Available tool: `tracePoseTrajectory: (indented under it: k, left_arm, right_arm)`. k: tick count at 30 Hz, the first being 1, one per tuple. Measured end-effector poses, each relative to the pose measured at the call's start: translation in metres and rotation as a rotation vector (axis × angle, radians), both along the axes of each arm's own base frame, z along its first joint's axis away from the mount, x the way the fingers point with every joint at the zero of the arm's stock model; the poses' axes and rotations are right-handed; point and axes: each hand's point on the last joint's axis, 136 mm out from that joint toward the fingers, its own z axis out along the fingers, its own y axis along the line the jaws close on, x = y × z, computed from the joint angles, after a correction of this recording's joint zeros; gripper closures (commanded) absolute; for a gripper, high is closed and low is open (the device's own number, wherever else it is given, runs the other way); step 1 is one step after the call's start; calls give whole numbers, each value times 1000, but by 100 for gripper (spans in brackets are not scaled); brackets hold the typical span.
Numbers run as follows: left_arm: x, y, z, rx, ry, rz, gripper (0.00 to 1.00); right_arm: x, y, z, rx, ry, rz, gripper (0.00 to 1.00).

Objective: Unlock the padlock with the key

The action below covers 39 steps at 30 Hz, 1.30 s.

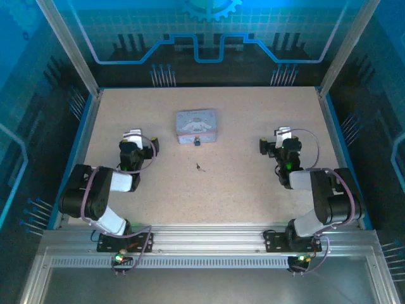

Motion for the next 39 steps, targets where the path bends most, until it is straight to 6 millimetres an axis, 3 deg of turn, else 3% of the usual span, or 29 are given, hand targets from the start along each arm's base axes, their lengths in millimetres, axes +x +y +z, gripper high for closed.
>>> tracePoseTrajectory:
  k: [32,35,38,39]
  left_arm:
    - [-1,0,1,-2,-3,-3,1]
    - [-11,-2,11,-8,0,-16,1]
    - [-18,-4,46,-25,-14,-23,6]
    - [-19,-5,63,-44,-16,-22,10]
  right_arm:
    - [0,0,0,1,0,0,2]
    - [-1,1,-1,4,11,3,1]
    - [0,4,1,4,104,5,0]
    - [6,7,9,16,138,0,5]
